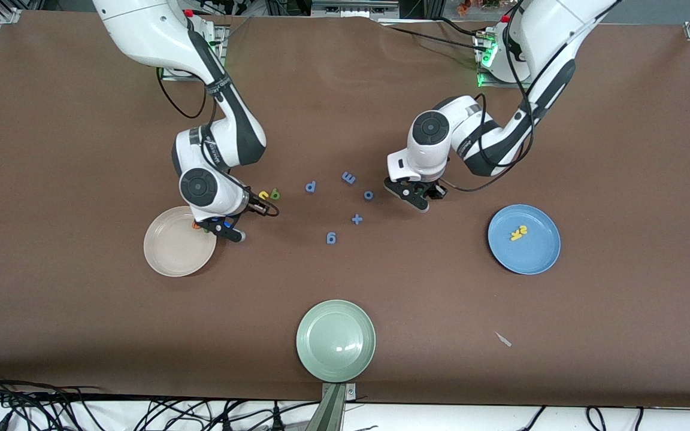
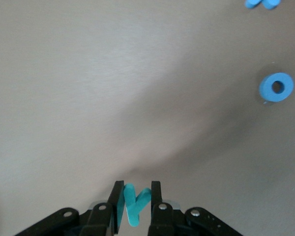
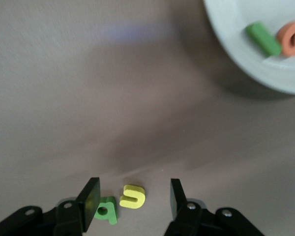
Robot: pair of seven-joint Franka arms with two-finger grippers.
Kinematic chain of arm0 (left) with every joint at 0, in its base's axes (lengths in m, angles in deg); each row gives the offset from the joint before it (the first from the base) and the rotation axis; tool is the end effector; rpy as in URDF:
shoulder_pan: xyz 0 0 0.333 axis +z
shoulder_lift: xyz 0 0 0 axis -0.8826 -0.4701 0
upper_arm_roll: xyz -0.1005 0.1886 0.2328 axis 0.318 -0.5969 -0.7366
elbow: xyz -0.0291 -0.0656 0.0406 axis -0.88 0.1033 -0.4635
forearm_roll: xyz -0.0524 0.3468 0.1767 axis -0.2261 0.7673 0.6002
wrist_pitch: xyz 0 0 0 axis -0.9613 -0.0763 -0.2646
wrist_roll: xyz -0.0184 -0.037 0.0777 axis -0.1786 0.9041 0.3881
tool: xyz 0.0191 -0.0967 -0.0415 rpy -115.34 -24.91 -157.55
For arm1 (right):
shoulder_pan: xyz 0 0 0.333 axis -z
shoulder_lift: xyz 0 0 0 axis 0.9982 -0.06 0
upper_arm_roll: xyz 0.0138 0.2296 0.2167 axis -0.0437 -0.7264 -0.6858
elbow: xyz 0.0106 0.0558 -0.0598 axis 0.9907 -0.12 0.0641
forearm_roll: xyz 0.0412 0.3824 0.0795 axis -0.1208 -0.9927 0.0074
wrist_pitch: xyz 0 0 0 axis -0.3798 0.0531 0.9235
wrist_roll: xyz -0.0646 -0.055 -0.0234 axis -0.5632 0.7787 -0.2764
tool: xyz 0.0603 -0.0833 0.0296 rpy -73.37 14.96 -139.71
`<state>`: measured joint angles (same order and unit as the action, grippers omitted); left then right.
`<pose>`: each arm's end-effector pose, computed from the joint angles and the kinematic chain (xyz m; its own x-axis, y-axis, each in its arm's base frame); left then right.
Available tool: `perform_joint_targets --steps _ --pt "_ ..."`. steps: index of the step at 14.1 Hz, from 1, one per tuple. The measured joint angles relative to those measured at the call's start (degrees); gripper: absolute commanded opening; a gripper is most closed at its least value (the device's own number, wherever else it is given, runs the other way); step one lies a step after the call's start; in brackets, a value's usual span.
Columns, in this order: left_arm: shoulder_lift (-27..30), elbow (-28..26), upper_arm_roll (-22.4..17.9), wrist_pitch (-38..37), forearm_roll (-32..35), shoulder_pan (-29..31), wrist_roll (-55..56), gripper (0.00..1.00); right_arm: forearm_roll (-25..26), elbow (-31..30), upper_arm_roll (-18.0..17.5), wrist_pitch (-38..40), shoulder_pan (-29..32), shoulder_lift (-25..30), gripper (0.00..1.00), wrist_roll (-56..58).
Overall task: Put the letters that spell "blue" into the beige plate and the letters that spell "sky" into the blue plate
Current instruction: 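Release the l onto the beige plate while the left gripper lifts the y, then grasp the yellow u with the right gripper while the left gripper places the y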
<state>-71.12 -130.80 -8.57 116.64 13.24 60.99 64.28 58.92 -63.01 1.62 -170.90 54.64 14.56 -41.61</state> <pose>0.4790 -0.3263 0.2221 0.8032 -0.5866 -0.1042 -0.5951 -0.7981 -0.0945 0.5516 0.2713 0.1992 0.8902 -0.3986 -0.2206 -0.3888 -0.9171 0.0883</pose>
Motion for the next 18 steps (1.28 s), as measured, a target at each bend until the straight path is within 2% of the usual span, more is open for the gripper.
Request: perform_joint_targets --steps 3,8,9,10,11,14,16,18 --pt "2.9 0.0 -0.1 -2.2 0.0 3.1 -8.1 0.0 0.0 -1.9 -0.1 -1.3 -1.4 0.0 0.66 -1.1" --pt "4.2 0.3 -0.2 -2.3 0.0 16.1 -34.2 0.0 0.0 -3.8 -0.1 -3.3 -1.4 0.0 0.65 -1.1" --pt "4.3 0.6 -0.2 -2.3 0.0 18.2 -38.7 0.04 0.0 -4.1 -0.1 -3.7 -1.4 0.0 0.65 -1.1" --pt "4.4 1.0 -0.2 -2.3 0.0 20.0 -42.5 0.24 0.0 -4.3 -0.1 -4.0 -1.4 0.0 0.64 -1.1" --pt "4.4 1.5 -0.2 -2.3 0.0 21.6 -45.5 0.99 0.0 -4.5 -0.2 -4.4 -1.6 0.0 0.64 -1.3" --pt "4.4 2.9 -0.1 -2.3 0.0 23.5 -49.0 1.0 0.0 -5.3 -0.2 -5.8 -2.3 0.1 0.62 -2.1" --pt "4.4 3.8 0.2 -3.6 -0.4 23.2 -49.0 1.0 0.0 -5.6 -0.2 -6.4 -2.5 0.2 0.54 -2.3" --pt "4.4 6.8 1.3 -8.8 -3.4 23.1 -49.0 1.0 0.0 -5.8 -0.3 -6.9 -2.6 0.2 0.45 -2.3"
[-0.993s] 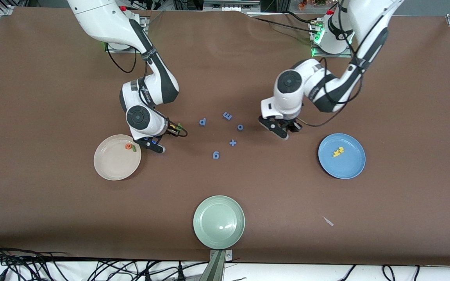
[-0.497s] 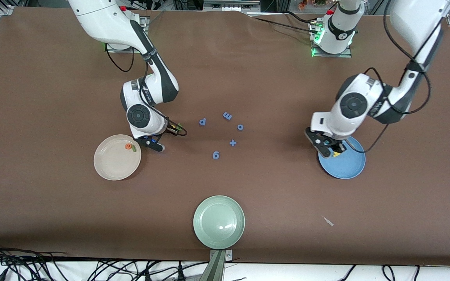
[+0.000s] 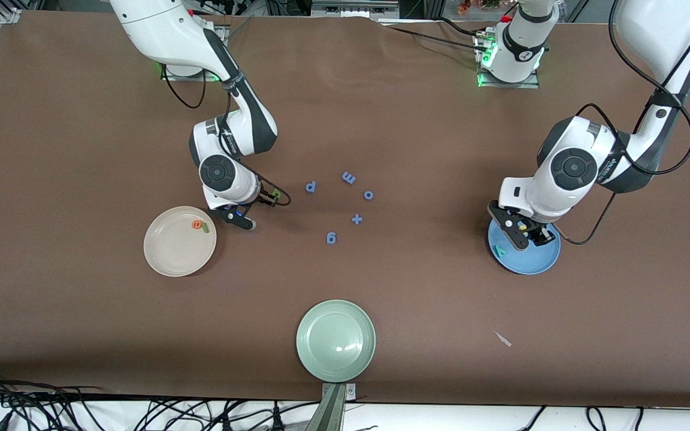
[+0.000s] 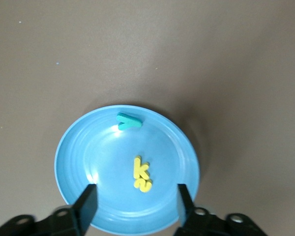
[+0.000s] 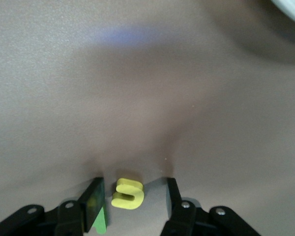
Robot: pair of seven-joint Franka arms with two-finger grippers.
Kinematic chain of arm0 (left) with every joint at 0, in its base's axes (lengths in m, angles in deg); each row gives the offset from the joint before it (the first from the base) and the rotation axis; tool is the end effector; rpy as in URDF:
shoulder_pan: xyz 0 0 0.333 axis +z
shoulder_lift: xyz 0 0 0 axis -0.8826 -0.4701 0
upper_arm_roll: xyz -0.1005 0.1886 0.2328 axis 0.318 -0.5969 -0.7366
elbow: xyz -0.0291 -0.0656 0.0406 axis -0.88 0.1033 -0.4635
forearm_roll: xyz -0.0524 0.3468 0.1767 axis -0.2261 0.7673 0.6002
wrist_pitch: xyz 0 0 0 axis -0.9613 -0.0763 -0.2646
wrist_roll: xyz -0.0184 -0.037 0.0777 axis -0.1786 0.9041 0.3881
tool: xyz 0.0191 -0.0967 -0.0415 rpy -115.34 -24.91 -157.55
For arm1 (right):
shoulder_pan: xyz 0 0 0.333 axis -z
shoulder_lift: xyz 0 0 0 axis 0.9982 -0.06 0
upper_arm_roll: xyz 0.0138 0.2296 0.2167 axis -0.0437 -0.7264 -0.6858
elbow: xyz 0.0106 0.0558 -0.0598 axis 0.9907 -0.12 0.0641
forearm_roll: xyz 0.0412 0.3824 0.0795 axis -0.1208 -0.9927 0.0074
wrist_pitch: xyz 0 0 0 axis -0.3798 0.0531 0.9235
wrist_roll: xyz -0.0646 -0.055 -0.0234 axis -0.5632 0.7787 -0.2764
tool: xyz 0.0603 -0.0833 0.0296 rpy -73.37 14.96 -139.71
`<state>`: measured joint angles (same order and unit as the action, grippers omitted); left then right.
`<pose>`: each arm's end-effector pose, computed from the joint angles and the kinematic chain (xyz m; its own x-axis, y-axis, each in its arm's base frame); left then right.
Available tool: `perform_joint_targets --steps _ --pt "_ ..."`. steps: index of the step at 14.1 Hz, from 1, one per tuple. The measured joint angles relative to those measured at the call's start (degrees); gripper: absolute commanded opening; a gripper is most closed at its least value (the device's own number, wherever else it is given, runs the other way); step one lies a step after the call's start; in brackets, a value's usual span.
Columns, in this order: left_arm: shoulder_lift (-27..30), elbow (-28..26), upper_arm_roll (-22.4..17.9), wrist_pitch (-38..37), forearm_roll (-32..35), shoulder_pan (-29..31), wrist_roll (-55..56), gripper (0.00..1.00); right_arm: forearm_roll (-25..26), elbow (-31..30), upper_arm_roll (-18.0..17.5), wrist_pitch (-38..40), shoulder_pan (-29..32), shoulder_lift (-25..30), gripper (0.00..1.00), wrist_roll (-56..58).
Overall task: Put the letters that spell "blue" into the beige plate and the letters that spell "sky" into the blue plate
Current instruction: 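Grasp the yellow u with the right gripper while the left gripper places the y, then place the u on the beige plate while the left gripper returns to rest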
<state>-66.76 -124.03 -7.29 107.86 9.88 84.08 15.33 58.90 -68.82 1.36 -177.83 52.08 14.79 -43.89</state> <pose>0.5969 -0.1096 0.2974 0.5196 -0.8404 -0.1537 -0.8528 -0.5212 -0.0330 0.5204 0.2825 0.1719 0.8936 -0.4063 -0.1909 -0.3961 -0.9137 0.0906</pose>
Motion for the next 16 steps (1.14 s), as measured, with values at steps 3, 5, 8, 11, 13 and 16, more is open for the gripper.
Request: perform_joint_targets --steps 3,5,8,11,13,16 --pt "0.5 8.3 2.8 -12.8 -5.3 -0.1 0.3 1.0 -0.1 -0.1 -0.3 -0.8 -0.2 0.0 0.31 -0.1" --pt "1.2 13.0 3.6 -19.2 -8.3 -0.2 2.0 1.0 -0.2 -0.1 -0.4 -0.9 -0.2 0.2 0.28 -0.1" --pt "2.8 18.2 5.4 -28.0 -9.8 -0.2 10.9 1.0 -0.2 -0.3 -0.3 -0.9 -0.2 0.4 0.24 -0.2" --pt "4.2 23.3 9.3 -35.8 -10.0 -0.3 24.2 1.0 -0.2 -0.3 -0.3 -0.8 -0.2 0.5 0.24 0.0" --pt "5.1 26.5 10.3 -39.3 -10.0 -0.4 30.1 1.0 -0.2 -0.2 0.7 0.3 -0.2 1.4 0.24 1.8" --pt "7.2 30.9 7.9 -40.2 -10.0 0.0 32.9 1.0 -0.1 3.2 5.9 9.8 -0.1 3.4 0.24 9.9"
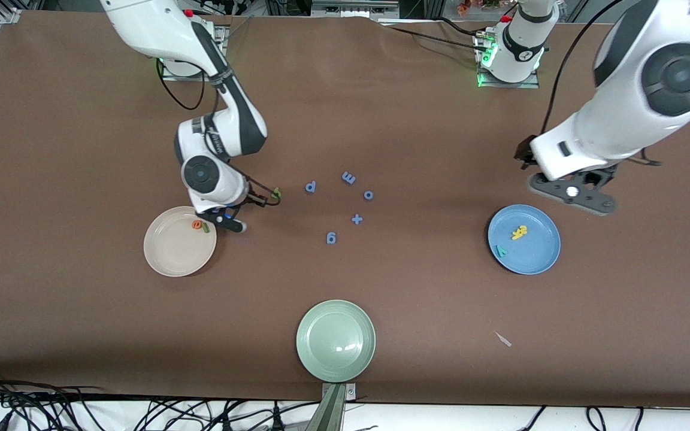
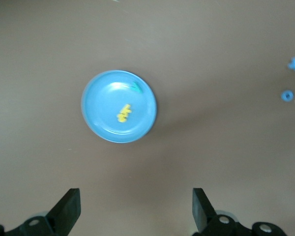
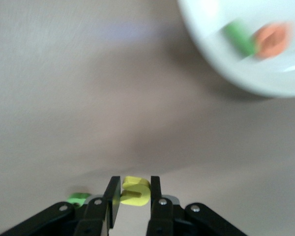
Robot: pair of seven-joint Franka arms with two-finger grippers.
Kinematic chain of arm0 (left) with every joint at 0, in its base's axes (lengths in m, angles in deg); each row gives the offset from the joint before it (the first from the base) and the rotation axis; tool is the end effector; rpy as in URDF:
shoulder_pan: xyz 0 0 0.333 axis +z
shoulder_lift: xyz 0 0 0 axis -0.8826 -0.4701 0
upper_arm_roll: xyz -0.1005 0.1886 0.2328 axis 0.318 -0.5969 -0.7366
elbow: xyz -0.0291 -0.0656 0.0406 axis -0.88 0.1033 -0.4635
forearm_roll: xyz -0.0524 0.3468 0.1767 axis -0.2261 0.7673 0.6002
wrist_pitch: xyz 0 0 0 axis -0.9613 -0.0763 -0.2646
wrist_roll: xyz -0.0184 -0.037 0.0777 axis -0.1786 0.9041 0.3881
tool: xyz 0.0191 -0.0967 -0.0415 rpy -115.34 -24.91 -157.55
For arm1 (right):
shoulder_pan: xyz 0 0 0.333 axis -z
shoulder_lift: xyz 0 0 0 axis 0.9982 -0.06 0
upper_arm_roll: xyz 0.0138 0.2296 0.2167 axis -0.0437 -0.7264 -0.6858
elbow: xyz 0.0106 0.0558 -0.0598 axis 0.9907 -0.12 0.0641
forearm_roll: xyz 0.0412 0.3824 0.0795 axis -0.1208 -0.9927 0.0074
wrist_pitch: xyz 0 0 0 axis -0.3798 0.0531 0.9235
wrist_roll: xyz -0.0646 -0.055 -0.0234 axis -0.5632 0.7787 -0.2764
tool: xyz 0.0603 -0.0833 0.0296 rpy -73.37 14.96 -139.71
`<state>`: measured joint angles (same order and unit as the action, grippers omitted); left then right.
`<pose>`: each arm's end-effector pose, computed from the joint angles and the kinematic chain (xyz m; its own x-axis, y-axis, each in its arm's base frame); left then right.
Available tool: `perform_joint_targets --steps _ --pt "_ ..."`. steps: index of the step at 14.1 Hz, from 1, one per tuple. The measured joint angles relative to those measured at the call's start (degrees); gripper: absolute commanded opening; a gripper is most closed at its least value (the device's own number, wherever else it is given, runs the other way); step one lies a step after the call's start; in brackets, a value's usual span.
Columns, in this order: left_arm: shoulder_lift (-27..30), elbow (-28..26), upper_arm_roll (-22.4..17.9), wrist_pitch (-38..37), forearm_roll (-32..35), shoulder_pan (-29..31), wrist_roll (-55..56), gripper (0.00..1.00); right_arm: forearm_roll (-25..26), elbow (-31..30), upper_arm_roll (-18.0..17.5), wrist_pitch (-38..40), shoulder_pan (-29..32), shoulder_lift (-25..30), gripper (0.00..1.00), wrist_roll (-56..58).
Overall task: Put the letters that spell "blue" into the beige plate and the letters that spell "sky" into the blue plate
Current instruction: 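Place the u on the beige plate while the left gripper returns to rest, then grasp the green q with the right gripper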
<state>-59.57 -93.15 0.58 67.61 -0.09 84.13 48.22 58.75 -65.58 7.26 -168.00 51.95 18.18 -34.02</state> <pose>0.5948 -0.1344 0.5656 0.9377 -0.3065 -0.1633 -0.3224 -0.9431 -0.0810 0.5511 0.2400 0.2216 0.9194 -0.3205 -0.2281 -0.3060 -0.9470 0.0973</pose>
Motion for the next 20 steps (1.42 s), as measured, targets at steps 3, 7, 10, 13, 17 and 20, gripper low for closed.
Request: perform_joint_targets --steps 3,7,10,13,17,20 --pt "5.6 0.3 -10.9 -0.4 -7.6 -2.1 0.5 1.0 0.0 4.2 6.0 6.5 0.1 1.1 0.24 10.2" --pt "11.6 -5.3 -27.3 6.2 -12.7 -9.5 0.5 1.0 0.1 6.1 10.1 6.6 1.7 0.8 0.28 21.6" --pt "17.6 -14.9 -37.2 12.0 -13.7 -18.2 0.7 1.0 0.0 7.1 10.2 6.5 4.5 0.1 0.42 24.9" --pt "22.6 -21.6 -39.3 13.3 -13.7 -21.4 0.8 1.0 0.0 7.4 10.1 6.4 4.7 -0.3 0.63 25.2" --pt "22.7 -19.0 -39.2 12.5 -14.1 -21.5 0.9 1.0 -0.8 7.5 9.0 6.4 4.0 -0.4 0.64 21.6" --pt "21.1 -16.9 -39.1 11.0 -14.1 -21.5 3.5 1.0 -4.2 7.4 7.0 6.5 1.7 -0.6 0.66 14.7"
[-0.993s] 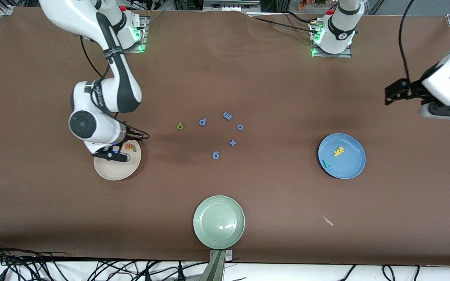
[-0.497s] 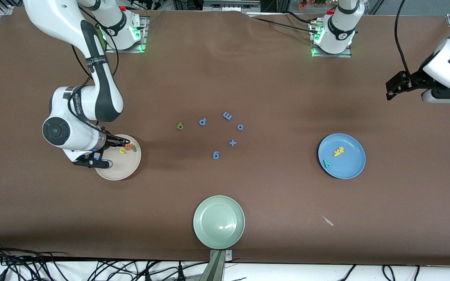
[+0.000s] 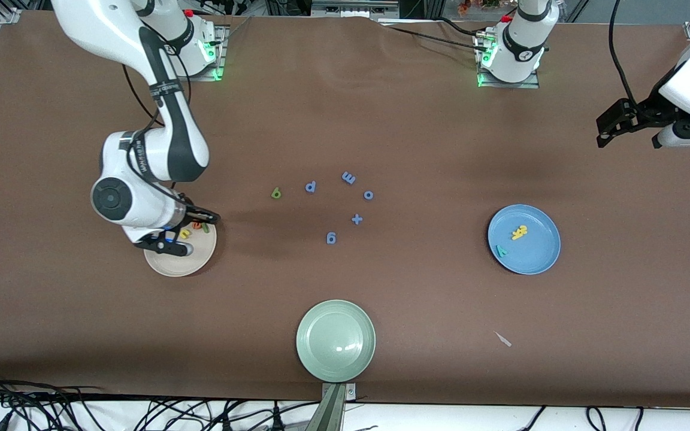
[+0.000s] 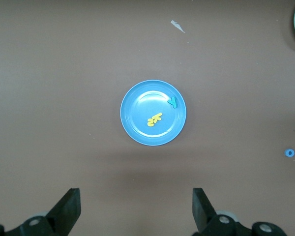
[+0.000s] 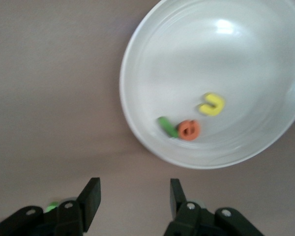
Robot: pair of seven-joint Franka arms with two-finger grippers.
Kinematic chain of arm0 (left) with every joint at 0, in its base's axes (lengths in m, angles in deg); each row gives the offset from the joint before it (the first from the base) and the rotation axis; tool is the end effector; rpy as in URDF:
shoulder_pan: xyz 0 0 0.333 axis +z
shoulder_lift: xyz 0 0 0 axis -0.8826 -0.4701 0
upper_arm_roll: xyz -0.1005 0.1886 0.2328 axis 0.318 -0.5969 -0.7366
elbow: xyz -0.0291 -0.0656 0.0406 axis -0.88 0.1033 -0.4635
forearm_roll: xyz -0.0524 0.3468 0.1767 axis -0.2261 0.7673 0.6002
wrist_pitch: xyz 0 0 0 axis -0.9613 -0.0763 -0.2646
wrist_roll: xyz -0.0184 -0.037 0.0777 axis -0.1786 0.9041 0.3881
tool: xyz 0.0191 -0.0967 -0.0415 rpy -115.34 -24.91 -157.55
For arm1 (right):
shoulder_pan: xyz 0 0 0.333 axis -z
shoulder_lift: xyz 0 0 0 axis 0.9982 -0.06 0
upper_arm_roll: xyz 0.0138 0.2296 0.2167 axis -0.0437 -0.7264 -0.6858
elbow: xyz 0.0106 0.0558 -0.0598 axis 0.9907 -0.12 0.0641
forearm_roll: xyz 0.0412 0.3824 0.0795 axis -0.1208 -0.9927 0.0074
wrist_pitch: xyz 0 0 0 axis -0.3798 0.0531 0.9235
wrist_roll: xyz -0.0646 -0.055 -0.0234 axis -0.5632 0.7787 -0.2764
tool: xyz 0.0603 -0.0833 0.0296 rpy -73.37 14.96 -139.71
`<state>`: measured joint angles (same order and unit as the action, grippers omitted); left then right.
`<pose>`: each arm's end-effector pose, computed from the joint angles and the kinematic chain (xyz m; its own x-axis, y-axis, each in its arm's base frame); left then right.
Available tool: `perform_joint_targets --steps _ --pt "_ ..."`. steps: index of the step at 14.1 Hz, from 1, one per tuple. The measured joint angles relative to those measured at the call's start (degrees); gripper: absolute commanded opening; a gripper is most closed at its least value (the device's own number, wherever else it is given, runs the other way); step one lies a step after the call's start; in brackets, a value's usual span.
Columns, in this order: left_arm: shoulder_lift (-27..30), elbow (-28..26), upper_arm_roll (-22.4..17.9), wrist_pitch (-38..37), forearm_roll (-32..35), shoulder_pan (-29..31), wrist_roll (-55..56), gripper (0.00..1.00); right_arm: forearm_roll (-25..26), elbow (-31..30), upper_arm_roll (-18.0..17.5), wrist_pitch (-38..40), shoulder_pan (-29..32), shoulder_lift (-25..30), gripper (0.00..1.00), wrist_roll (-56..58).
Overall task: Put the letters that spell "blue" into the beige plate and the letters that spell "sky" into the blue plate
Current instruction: 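Grasp the green q with the right gripper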
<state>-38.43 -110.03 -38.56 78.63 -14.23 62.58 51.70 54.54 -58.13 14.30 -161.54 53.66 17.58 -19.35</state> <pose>0.5354 -0.0365 0.6158 0.9995 0.0241 0.0223 0.0249 -0.9990 -0.0364 0.6055 0.1779 0.2684 0.9481 -0.2231 -0.2267 -0.2264 -0.9740 0.0117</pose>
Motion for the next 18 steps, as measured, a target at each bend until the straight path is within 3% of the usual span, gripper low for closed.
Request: perform_joint_targets --steps 6,10,18 --pt "-0.4 0.1 0.0 -0.6 0.0 -0.1 3.5 1.0 -0.7 -3.9 -1.8 -7.5 -10.2 -0.7 0.66 -16.7" --pt "-0.4 0.4 0.0 -1.1 0.0 -0.2 3.8 1.0 -0.7 -8.8 -6.0 -16.5 -11.2 -1.3 0.67 -21.7" --pt "-0.4 0.6 0.0 -2.2 -1.5 -0.6 4.0 1.0 -0.7 -15.8 -6.6 -25.3 -12.5 -1.3 0.67 -21.8"
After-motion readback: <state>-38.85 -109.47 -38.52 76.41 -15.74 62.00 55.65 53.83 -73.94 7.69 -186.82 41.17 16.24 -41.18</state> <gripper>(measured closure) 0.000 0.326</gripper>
